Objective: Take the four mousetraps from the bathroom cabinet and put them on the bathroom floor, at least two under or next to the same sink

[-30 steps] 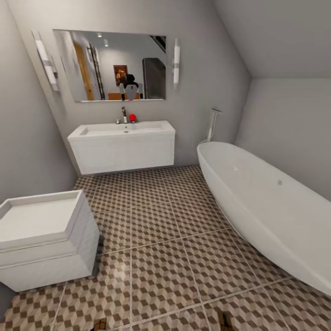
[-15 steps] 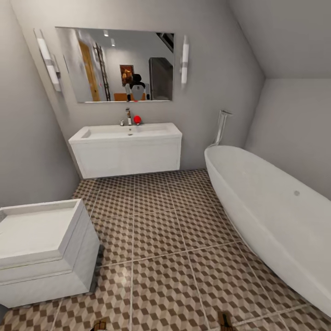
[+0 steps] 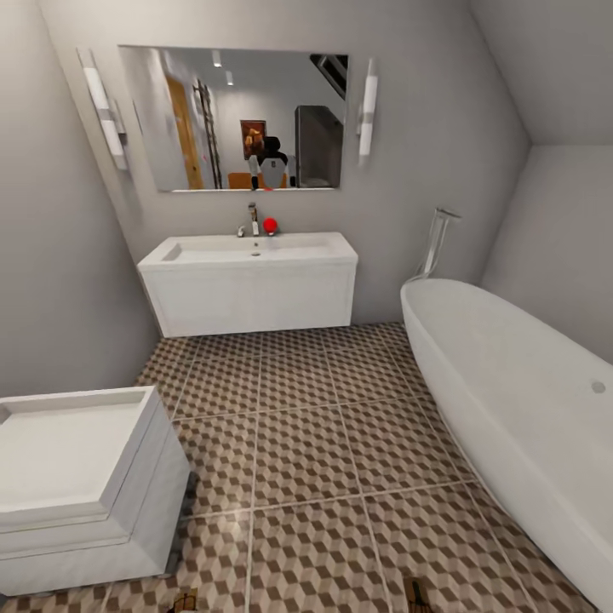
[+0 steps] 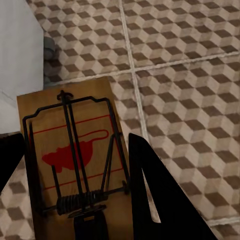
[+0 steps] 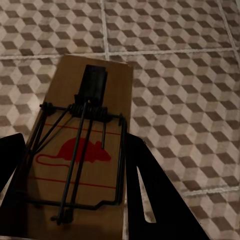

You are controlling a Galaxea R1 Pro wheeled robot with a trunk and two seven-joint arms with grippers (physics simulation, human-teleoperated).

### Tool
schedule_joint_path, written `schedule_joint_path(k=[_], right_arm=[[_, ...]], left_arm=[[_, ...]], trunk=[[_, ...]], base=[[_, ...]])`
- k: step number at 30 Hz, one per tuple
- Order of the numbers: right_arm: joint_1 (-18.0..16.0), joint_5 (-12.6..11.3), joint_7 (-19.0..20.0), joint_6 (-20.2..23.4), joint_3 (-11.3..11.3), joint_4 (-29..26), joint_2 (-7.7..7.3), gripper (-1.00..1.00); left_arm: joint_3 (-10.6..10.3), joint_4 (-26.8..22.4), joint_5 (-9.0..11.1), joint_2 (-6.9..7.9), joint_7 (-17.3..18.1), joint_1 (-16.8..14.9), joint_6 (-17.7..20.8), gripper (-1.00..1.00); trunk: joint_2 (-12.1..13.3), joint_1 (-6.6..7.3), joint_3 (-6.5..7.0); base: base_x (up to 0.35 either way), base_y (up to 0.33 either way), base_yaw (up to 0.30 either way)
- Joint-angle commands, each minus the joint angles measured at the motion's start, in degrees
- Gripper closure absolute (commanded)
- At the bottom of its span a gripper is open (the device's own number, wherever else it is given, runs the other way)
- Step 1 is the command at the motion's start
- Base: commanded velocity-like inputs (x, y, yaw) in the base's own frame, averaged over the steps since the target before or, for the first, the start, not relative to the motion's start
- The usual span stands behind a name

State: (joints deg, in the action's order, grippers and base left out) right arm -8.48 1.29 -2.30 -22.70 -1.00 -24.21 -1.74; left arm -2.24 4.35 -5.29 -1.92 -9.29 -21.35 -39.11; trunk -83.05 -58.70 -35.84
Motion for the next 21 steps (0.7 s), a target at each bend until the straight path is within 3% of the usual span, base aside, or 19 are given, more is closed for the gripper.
schedule_joint_path(k=[1, 21], right_arm=[[-0.04, 0.12, -0.43, -0.16, -0.14, 0.04, -0.02, 1.0], [-0.02, 0.12, -0.43, -0.16, -0.14, 0.03, -0.02, 1.0]], left_arm=[[-0.22, 0.22, -0.6, -0.02, -0.56, -0.1, -0.26, 1.0], [-0.22, 0.22, -0.6, -0.02, -0.56, -0.1, -0.26, 1.0]], trunk=[[-0.02, -0.03, -0.05], [-0.02, -0.03, -0.05]], base=[[0.332, 0.0, 0.014], [0.332, 0.0, 0.001]])
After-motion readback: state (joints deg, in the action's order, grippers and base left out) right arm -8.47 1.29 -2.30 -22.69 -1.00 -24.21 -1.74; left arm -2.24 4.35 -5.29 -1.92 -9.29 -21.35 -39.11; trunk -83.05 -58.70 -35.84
